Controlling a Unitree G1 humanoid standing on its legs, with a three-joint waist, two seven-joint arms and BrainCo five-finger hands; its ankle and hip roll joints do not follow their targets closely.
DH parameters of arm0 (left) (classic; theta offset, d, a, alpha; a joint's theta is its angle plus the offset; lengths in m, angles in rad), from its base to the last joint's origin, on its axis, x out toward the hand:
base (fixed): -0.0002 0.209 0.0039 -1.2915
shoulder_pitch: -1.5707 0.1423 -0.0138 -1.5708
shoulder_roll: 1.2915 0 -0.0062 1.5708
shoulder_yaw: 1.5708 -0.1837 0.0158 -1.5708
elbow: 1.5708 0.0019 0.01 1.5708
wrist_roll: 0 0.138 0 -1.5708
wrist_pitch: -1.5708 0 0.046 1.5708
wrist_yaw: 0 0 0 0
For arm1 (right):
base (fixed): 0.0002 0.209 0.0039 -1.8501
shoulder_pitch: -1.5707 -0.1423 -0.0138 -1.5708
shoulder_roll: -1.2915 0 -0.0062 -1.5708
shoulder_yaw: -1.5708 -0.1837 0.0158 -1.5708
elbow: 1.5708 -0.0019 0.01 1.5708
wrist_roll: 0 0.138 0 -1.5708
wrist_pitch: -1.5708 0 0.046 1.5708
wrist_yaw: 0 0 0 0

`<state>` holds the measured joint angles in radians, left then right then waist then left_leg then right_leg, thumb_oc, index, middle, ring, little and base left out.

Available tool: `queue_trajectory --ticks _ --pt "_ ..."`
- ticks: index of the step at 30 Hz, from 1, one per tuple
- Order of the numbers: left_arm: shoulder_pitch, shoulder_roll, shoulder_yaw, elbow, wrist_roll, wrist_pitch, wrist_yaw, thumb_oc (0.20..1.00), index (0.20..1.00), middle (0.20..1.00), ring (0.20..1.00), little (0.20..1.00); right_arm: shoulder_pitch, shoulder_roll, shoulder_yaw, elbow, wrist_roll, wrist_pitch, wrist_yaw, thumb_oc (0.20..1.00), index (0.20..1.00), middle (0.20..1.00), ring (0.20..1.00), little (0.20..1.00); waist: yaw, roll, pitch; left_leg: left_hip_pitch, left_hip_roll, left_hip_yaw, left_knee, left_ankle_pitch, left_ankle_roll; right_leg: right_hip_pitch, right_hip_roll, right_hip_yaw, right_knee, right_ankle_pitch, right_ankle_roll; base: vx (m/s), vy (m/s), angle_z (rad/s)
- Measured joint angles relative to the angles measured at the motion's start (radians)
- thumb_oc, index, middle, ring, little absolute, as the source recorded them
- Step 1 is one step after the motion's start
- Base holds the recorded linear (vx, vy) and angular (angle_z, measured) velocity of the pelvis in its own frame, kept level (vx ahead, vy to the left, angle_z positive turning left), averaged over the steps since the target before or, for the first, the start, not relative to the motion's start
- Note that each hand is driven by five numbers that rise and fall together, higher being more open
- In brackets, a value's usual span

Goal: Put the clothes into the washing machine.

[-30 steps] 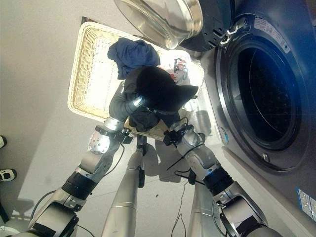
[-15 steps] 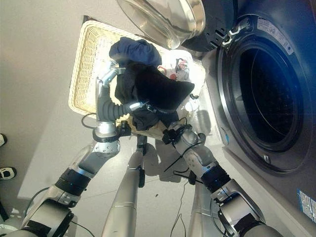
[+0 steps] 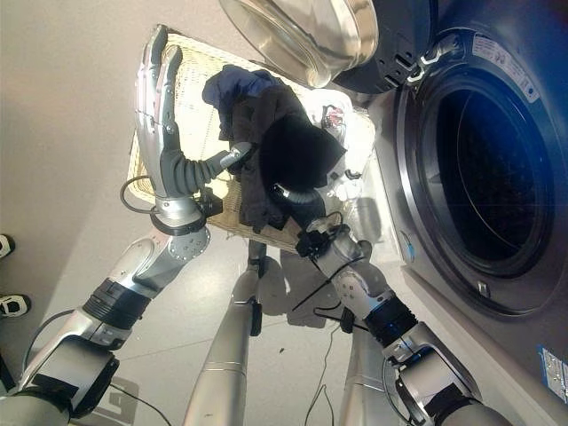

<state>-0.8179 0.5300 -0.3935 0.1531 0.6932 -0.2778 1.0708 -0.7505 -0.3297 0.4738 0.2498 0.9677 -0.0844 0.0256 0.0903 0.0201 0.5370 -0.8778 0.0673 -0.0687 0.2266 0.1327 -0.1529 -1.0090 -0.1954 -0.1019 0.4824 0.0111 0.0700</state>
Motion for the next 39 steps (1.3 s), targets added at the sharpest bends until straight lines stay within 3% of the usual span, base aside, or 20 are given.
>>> queue_trajectory --ticks 10,17,22,30,39 --pt "-0.002 0.003 -0.017 0.030 -0.072 0.018 -0.074 1.000 1.000 1.000 1.000 1.000 0.001 -0.010 -0.064 -0.002 0.052 -0.079 0.008 0.200 0.200 0.200 0.200 0.200 -0.003 0.000 0.000 -0.010 0.000 -0.004 -0.001 0.000 0.000 -0.005 0.000 -0.004 -0.005 -0.001 0.000 0.00 0.000 0.00" --pt "0.018 0.001 -0.012 0.049 -0.261 0.014 -0.132 1.000 1.000 1.000 1.000 1.000 0.010 -0.014 -0.152 -0.020 0.107 -0.142 0.045 0.200 0.200 0.200 0.200 0.200 -0.012 0.000 0.000 -0.013 0.000 -0.003 -0.002 -0.001 0.000 -0.005 0.001 -0.004 -0.013 -0.001 0.001 0.00 0.000 0.00" --pt "0.052 -0.024 0.023 0.152 -0.369 0.007 -0.131 1.000 1.000 1.000 1.000 1.000 0.031 0.000 -0.192 -0.096 0.231 -0.196 0.131 0.200 0.200 0.200 0.200 0.200 -0.028 0.000 0.000 -0.014 0.002 -0.002 -0.004 -0.002 -0.001 -0.005 0.002 -0.005 -0.016 -0.001 0.001 0.00 0.000 0.00" --pt "0.046 -0.032 0.025 0.376 -0.452 -0.019 -0.104 1.000 1.000 1.000 1.000 1.000 0.050 0.003 -0.219 -0.090 0.365 -0.249 0.190 0.200 0.200 0.200 0.200 0.200 -0.053 0.000 0.000 -0.014 0.004 0.006 -0.006 -0.003 0.001 -0.004 0.006 -0.002 -0.032 0.005 0.003 0.00 0.022 -0.02" --pt "0.014 -0.024 0.024 0.571 -0.622 -0.043 -0.117 1.000 1.000 1.000 1.000 1.000 0.071 -0.043 -0.314 0.110 0.469 -0.351 0.220 0.200 0.200 0.200 0.200 0.200 -0.090 -0.001 0.000 -0.013 0.017 0.018 -0.010 -0.006 0.000 -0.002 0.022 0.006 -0.053 0.019 0.000 0.00 0.023 -0.05"
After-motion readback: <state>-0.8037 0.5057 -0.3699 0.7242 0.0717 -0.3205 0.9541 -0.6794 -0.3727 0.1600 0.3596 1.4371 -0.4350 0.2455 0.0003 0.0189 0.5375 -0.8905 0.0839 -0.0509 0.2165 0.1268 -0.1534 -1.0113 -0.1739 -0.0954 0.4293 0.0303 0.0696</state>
